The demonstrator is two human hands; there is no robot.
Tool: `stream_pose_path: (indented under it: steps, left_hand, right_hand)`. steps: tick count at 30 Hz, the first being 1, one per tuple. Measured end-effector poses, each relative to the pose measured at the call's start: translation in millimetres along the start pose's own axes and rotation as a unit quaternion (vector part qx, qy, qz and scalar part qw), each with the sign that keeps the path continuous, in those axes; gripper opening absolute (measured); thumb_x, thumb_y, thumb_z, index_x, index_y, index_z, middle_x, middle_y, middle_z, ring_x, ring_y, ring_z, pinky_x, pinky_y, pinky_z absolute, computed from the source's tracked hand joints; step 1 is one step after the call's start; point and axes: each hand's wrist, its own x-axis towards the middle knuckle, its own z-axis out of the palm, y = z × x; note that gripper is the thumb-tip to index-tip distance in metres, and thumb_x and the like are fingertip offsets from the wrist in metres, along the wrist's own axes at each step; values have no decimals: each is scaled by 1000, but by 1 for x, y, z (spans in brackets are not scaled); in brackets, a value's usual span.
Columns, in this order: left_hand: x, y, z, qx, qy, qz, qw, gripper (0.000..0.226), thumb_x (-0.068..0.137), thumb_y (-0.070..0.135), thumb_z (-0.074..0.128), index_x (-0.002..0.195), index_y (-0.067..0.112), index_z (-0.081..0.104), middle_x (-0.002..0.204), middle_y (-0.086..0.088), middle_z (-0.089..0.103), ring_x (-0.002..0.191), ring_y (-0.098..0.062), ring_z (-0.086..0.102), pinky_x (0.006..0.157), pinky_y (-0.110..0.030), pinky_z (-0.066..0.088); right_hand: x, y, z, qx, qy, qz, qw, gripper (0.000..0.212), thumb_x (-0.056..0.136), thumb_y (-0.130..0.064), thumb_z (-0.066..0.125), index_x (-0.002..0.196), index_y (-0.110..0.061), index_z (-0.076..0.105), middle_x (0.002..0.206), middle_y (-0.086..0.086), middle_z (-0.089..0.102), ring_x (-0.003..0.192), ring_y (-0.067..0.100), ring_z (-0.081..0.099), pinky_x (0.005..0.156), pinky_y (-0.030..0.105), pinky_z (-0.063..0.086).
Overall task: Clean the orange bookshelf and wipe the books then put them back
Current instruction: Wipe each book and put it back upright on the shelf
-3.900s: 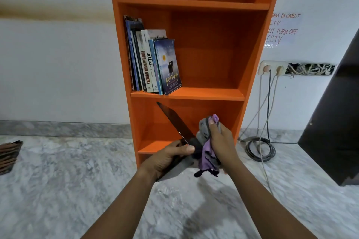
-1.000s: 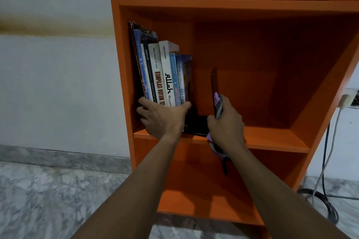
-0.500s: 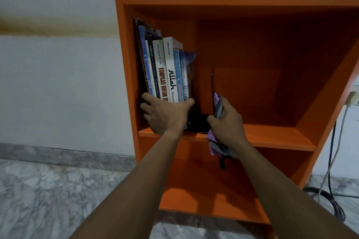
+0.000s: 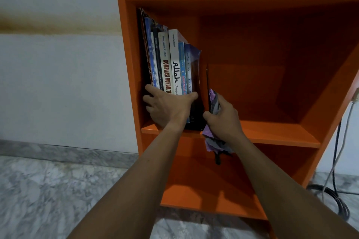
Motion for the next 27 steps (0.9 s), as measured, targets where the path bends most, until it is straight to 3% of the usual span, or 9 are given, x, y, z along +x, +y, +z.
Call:
stream_pose_path:
  steps: [2,6,9,10,12,17,23,27]
  left_hand:
    - [2,3,-1,1,4,-1,1000,121,52,61,88,143,14,24,133,-13,45,118,-32,52,91,-40,47]
    - [2,-4,-6,10,3,-5,1000,120,52,62,87,142,14,23,131,-13,46,117,-34,53,91,-43,49]
    - [2,-12,-10,15,2,9,1000,118,51,61,86,140,12,26,129,-11,47,115,-32,54,88,-42,49]
    - [1,-13,-11,18,-1,14,1000,118,51,61,86,140,12,25,128,-11,47,114,-31,54,88,-41,49]
    - [-2,-15,-14,26,-4,24,999,118,51,61,86,139,11,26,128,-11,47,113,-31,53,86,-40,49]
    - [-10,-20,-20,30,1,26,999,117,49,61,88,136,10,28,126,-11,46,110,-31,53,89,-43,53]
    - [-14,-33,-29,-58,-13,48,997,112,59,62,85,145,13,31,127,-3,48,116,-19,51,96,-39,52]
    - [-17,-54,-47,-83,-31,105,991,73,80,60,73,137,23,46,122,7,61,109,-11,62,89,-36,60]
  right_hand:
    - [-2,-7,14,15,-7,-1,1000,27,88,-4,63,112,-18,61,87,-6,65,70,5,58,56,9,42]
    - [-4,-9,32,32,1,-7,999,36,90,-8,60,124,-19,58,97,-9,68,82,6,64,64,17,47]
    - [3,-5,19,113,-72,21,991,42,89,0,65,126,-20,59,107,-2,73,95,13,71,80,27,59]
    - [3,-6,14,137,-101,35,985,42,89,4,66,124,-19,59,107,2,73,94,15,72,79,29,59]
    - [4,-5,8,161,-141,51,975,42,89,7,67,121,-20,60,107,3,74,90,12,73,74,25,57]
    - [6,-5,13,195,-150,68,967,47,92,7,66,133,-14,57,120,4,73,109,18,71,95,35,57]
    - [8,-7,21,227,-164,75,957,58,93,0,68,146,-13,48,130,3,69,118,18,68,102,36,55]
    - [9,-16,32,248,-159,90,951,49,95,1,64,141,-16,55,124,1,72,109,14,72,96,34,57]
